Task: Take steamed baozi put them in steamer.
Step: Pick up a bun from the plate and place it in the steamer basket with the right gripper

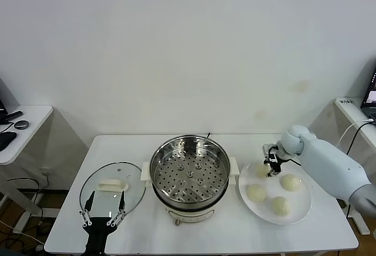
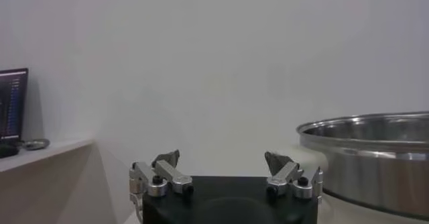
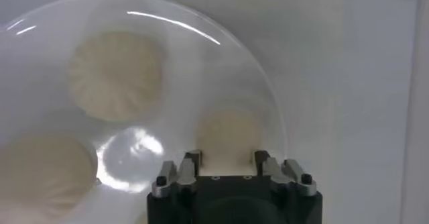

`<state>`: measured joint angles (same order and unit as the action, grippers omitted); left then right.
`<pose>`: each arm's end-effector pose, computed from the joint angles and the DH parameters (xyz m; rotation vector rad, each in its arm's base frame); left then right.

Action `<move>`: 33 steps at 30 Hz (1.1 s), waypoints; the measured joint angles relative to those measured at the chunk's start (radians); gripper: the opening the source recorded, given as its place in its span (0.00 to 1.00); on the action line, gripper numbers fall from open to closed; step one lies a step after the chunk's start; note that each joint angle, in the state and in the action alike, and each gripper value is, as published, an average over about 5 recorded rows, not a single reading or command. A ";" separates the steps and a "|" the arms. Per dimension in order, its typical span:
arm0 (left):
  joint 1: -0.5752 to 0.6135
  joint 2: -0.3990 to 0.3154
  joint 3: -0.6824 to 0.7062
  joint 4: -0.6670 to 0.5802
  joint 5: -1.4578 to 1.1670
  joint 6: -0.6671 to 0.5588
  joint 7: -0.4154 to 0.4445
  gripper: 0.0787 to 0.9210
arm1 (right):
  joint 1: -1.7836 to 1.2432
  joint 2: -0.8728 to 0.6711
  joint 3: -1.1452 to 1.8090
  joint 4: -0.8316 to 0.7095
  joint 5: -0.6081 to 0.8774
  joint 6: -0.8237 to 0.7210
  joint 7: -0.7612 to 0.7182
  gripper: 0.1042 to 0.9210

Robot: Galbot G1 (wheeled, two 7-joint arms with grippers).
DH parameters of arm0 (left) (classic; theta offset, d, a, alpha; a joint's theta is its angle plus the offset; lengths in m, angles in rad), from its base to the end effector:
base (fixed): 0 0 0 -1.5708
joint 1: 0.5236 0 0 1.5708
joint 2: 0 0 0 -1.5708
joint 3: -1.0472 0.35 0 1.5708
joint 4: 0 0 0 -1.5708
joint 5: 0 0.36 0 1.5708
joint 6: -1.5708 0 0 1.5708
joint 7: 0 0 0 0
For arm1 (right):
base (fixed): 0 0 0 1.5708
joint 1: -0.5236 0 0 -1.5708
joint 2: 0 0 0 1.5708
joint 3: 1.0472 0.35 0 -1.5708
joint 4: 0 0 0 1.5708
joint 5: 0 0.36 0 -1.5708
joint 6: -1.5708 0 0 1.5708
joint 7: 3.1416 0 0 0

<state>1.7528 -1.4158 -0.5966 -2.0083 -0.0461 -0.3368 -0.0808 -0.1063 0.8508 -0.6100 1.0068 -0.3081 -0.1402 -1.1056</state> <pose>0.1234 0.0540 -0.3566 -0.0668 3.0567 0.1782 0.5523 -0.1505 -0.2432 1.1965 -1.3664 1.3896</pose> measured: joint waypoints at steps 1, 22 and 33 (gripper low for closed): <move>0.000 0.000 0.000 0.000 0.000 0.000 0.000 0.88 | 0.001 -0.002 0.000 0.003 0.002 0.001 0.000 0.37; -0.003 0.028 -0.012 -0.020 -0.026 0.001 0.002 0.88 | 0.381 -0.099 -0.207 0.163 0.233 0.120 -0.070 0.38; 0.003 0.030 -0.046 -0.043 -0.035 0.002 0.003 0.88 | 0.636 0.026 -0.413 0.247 0.390 0.269 -0.108 0.39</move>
<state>1.7558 -1.3857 -0.6431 -2.0514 -0.0811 -0.3348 -0.0780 0.5293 0.8769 -1.0228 1.2535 0.0822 0.1290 -1.2141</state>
